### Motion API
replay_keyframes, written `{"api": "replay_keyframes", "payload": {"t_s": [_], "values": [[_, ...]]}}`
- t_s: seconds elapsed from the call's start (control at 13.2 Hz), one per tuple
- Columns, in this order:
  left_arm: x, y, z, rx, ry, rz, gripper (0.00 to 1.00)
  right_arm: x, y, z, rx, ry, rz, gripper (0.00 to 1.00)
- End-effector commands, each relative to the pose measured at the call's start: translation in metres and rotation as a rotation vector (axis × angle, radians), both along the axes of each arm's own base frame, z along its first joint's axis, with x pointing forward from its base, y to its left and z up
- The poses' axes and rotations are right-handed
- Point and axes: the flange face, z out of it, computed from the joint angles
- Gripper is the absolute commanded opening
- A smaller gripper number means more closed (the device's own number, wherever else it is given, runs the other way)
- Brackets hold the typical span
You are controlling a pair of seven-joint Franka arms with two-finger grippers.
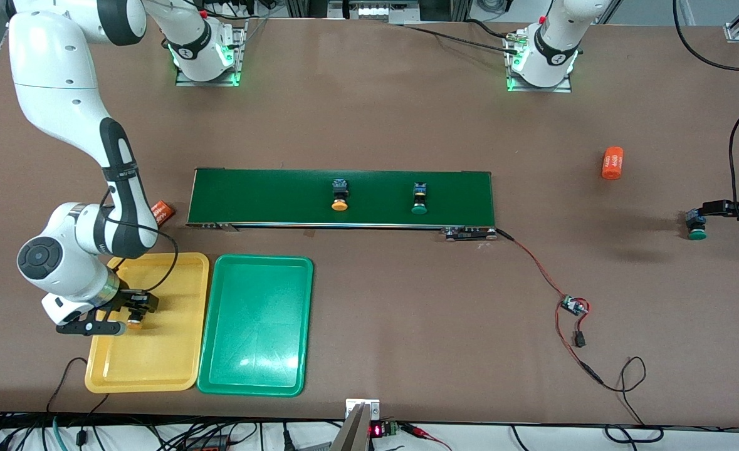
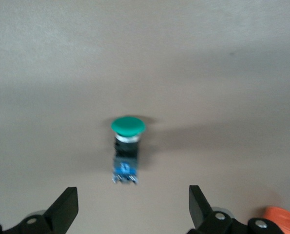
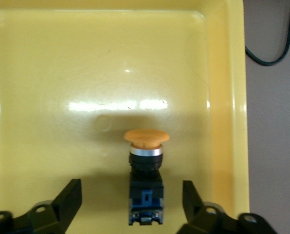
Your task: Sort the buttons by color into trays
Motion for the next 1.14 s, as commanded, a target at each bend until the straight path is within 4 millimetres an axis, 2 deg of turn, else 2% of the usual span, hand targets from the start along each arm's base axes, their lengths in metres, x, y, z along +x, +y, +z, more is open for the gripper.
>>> {"api": "replay_keyframes", "payload": {"t_s": [0.0, 0.23, 0.38, 0.45, 0.61, 0.68, 0.76, 0.83, 0.99, 1.06], "values": [[-0.005, 0.004, -0.020, 0.021, -0.062, -0.096, 1.00, -0.003, 0.020, 0.034, 0.051, 0.022, -0.016, 1.00], [-0.008, 0.008, -0.046, -0.010, -0.087, -0.091, 1.00, -0.024, 0.048, 0.079, 0.136, 0.073, -0.069, 1.00], [-0.016, 0.016, -0.059, -0.017, -0.078, -0.087, 0.90, -0.045, 0.073, 0.102, 0.177, 0.127, -0.129, 1.00], [-0.015, 0.016, -0.062, -0.023, -0.093, -0.104, 0.84, -0.054, 0.091, 0.115, 0.191, 0.147, -0.158, 1.00], [-0.022, 0.023, -0.073, -0.030, -0.085, -0.109, 0.58, -0.077, 0.116, 0.135, 0.208, 0.176, -0.176, 1.00], [-0.024, 0.022, -0.075, -0.034, -0.074, -0.110, 0.38, -0.092, 0.130, 0.139, 0.215, 0.191, -0.174, 1.00], [-0.025, 0.021, -0.077, -0.039, -0.067, -0.128, 0.23, -0.106, 0.142, 0.139, 0.219, 0.206, -0.176, 1.00], [-0.026, 0.020, -0.076, -0.046, -0.055, -0.149, 0.15, -0.117, 0.155, 0.140, 0.217, 0.217, -0.185, 1.00], [-0.020, 0.014, -0.068, -0.046, -0.023, -0.160, 0.14, -0.135, 0.178, 0.140, 0.173, 0.229, -0.104, 1.00], [-0.018, 0.011, -0.057, -0.041, -0.011, -0.162, 0.14, -0.146, 0.198, 0.134, 0.120, 0.237, -0.028, 1.00]]}}
